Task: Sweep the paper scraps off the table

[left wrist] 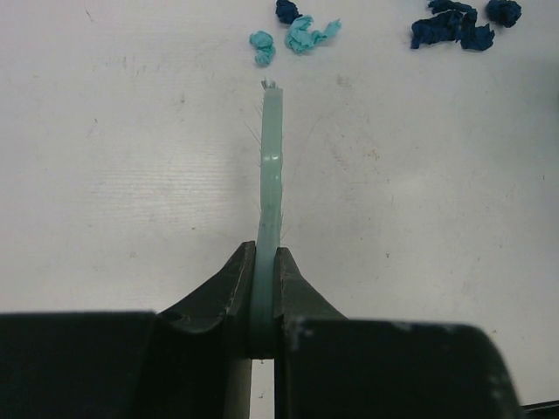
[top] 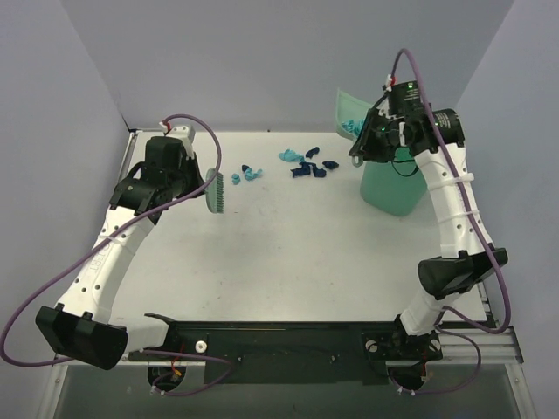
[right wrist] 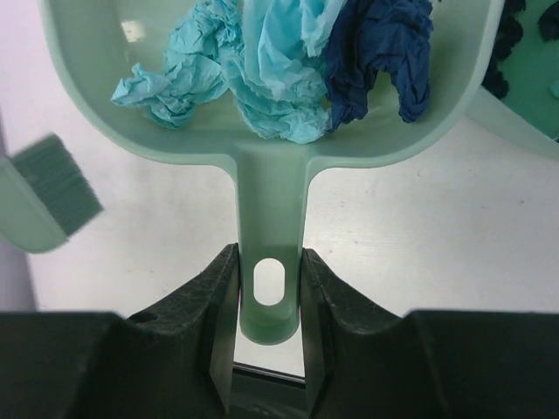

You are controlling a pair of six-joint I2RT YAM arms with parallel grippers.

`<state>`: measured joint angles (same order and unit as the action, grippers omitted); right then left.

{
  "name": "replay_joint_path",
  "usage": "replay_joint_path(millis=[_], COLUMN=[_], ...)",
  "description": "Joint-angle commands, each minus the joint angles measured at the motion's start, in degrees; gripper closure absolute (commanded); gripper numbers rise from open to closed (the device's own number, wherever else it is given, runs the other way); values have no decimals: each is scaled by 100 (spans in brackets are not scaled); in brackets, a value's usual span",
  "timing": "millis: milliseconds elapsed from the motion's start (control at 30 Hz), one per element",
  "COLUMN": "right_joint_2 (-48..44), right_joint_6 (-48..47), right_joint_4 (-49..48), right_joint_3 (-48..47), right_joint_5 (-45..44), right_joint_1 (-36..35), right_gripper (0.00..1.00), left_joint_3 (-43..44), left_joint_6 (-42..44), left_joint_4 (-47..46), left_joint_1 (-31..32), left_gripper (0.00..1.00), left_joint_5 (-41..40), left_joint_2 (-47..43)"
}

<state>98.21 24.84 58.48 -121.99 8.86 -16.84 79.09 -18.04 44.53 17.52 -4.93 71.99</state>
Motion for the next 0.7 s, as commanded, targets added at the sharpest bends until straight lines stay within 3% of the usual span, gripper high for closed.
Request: replay_joint_path(millis=[0,267,500,667], right_joint_2=[-539,-1155,-1559,-1717], right_joint_6=[1213,3218,5186,5768], right_joint_4=[-861,-2969,-5027,-5486], right_joint_3=[516,2055,3329,3586], right_joint_5=[1230,2408,2612,2419], right_joint_1=[690,1613,2053,2088], right_gripper=[100,100,100,100], left_joint_3=[10,28,54,63], left_joint_6=[-33,-41,-59,-68], left_joint_4=[-463,-524,-525,-516], left_joint_1=[-12,-12,-12,-12], left_gripper=[100,100,100,100], left_joint_5=[176,273,299,308], left_joint_2=[-132,-71,-27,-35])
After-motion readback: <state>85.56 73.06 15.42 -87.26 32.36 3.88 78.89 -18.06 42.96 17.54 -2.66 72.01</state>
